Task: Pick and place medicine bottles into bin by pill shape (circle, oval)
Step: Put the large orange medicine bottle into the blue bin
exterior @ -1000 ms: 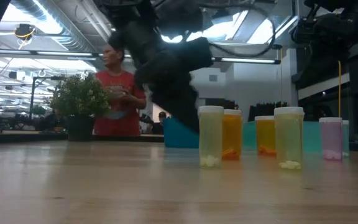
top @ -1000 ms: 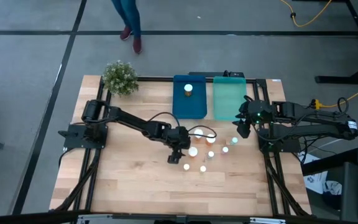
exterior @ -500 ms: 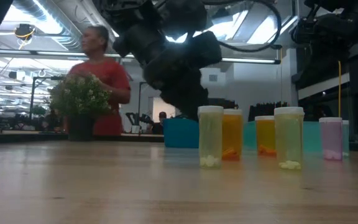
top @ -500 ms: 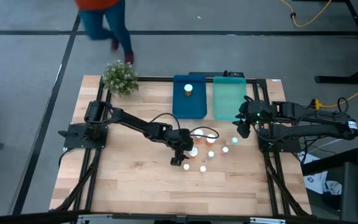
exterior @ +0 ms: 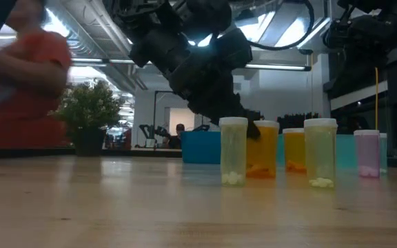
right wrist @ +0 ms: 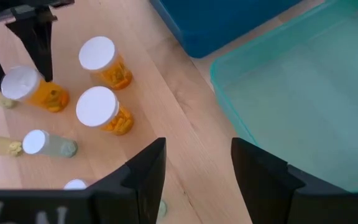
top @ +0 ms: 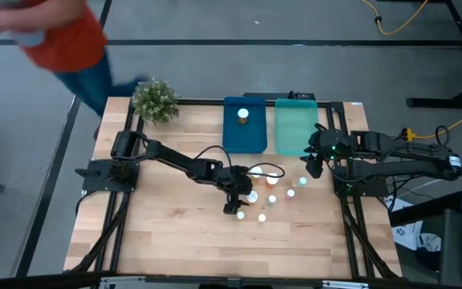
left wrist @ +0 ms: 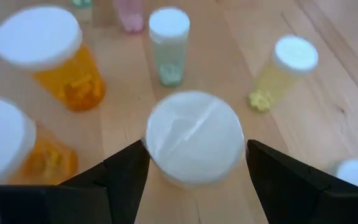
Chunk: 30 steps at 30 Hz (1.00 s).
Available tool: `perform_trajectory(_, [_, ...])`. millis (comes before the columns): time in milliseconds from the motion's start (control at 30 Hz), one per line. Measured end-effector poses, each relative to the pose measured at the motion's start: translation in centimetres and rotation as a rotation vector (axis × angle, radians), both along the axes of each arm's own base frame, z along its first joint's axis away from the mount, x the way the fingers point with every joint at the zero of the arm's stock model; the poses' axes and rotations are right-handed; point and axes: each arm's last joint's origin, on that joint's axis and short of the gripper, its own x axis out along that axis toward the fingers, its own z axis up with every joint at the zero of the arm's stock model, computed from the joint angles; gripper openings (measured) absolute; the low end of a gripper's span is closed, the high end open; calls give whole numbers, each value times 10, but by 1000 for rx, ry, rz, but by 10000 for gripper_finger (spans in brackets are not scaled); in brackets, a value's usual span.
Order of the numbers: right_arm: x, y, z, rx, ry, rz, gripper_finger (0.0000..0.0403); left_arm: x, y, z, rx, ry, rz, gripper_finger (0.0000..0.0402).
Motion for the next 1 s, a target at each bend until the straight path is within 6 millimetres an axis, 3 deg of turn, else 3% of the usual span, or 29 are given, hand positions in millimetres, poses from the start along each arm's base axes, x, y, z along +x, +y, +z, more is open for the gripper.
perform_trajectory(200, [0, 0, 0, 0, -1, 0, 183, 4, -1, -9, -16, -13, -17, 256])
perform_trajectory(1000, [0, 0, 0, -1, 0, 1, 183, 8, 1, -7, -5, -76, -35, 256])
